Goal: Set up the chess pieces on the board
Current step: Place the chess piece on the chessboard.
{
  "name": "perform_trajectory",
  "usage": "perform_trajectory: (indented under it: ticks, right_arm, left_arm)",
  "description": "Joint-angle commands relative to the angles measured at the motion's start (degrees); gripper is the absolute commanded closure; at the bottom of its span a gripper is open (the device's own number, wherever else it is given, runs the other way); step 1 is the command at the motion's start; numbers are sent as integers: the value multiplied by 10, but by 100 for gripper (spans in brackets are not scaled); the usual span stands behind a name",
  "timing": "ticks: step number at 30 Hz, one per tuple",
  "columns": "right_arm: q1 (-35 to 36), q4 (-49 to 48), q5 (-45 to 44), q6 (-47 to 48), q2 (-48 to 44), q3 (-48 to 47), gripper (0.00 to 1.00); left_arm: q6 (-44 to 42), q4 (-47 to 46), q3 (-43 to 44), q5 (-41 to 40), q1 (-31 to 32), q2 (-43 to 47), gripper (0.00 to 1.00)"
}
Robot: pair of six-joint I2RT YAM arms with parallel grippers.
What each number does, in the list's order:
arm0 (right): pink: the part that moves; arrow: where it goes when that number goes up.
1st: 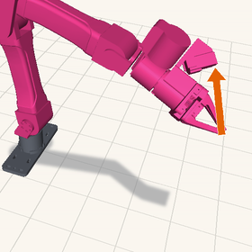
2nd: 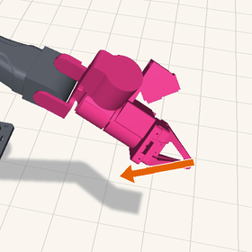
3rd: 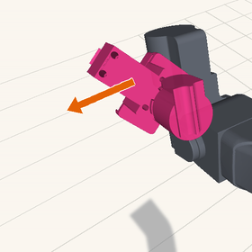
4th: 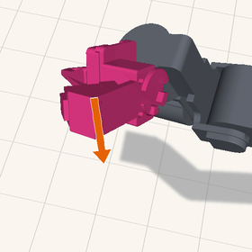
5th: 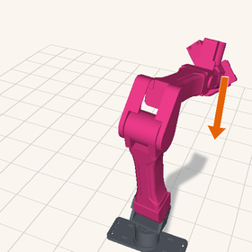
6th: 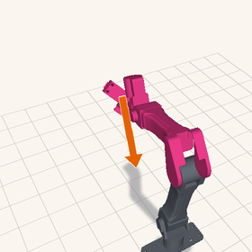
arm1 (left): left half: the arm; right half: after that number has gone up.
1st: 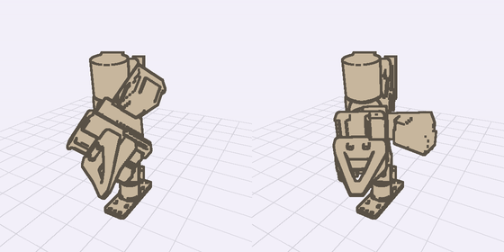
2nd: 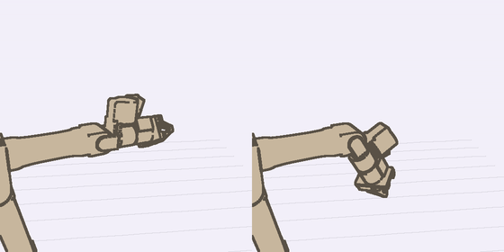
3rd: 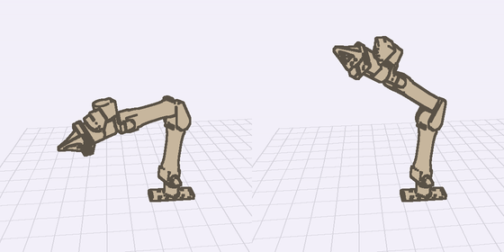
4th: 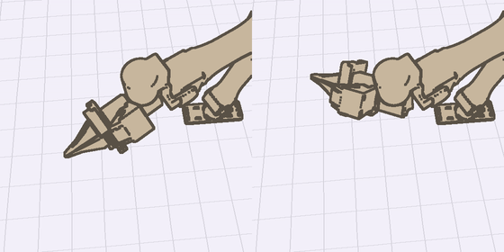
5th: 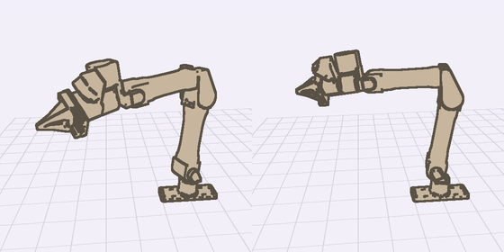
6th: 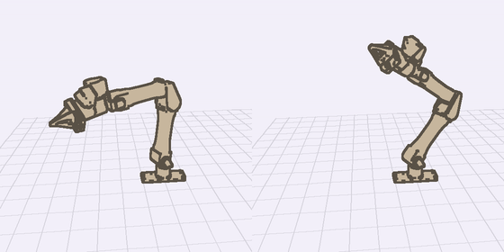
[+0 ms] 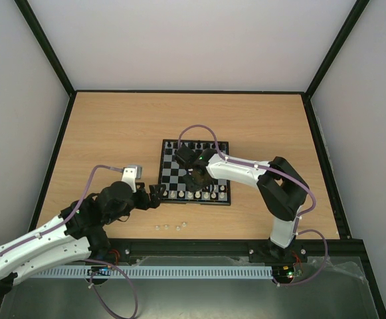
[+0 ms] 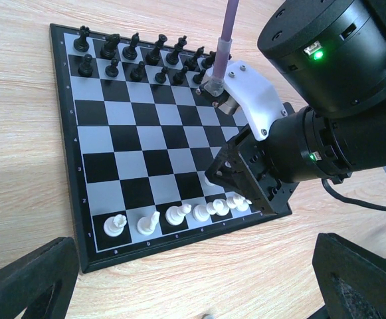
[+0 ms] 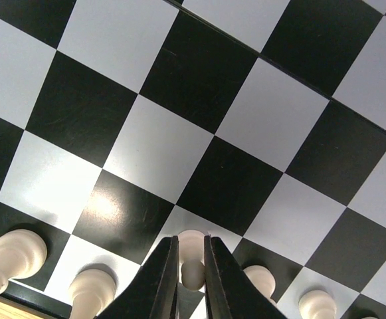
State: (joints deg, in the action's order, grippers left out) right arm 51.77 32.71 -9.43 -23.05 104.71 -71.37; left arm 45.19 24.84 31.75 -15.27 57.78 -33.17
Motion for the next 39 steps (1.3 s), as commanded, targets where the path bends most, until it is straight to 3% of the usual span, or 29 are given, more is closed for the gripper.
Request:
perform_trajectory:
  ticks: [1, 12, 22, 29, 33, 39]
  right_arm:
    - [-1, 13, 2, 6, 11, 12, 87]
    - [-2, 16, -8, 5, -17, 11, 80]
    - [-2, 18, -18, 0, -91, 7, 67]
    - [-1, 17, -1, -7, -187, 47, 31]
    - [10, 21, 23, -15, -239, 74, 0]
    - [74, 32, 30, -51, -297, 110, 1]
  left_arm:
    - [-5, -7, -1, -7, -4, -5, 1]
    - [-5, -12, 1, -7, -4, -14, 1]
    - [-1, -6, 8, -12, -4, -14, 1]
    - [1, 9, 25, -38, -4, -25, 1]
    - [1, 6, 33, -42, -5, -24, 1]
    - [7, 13, 34, -40, -5, -20, 1]
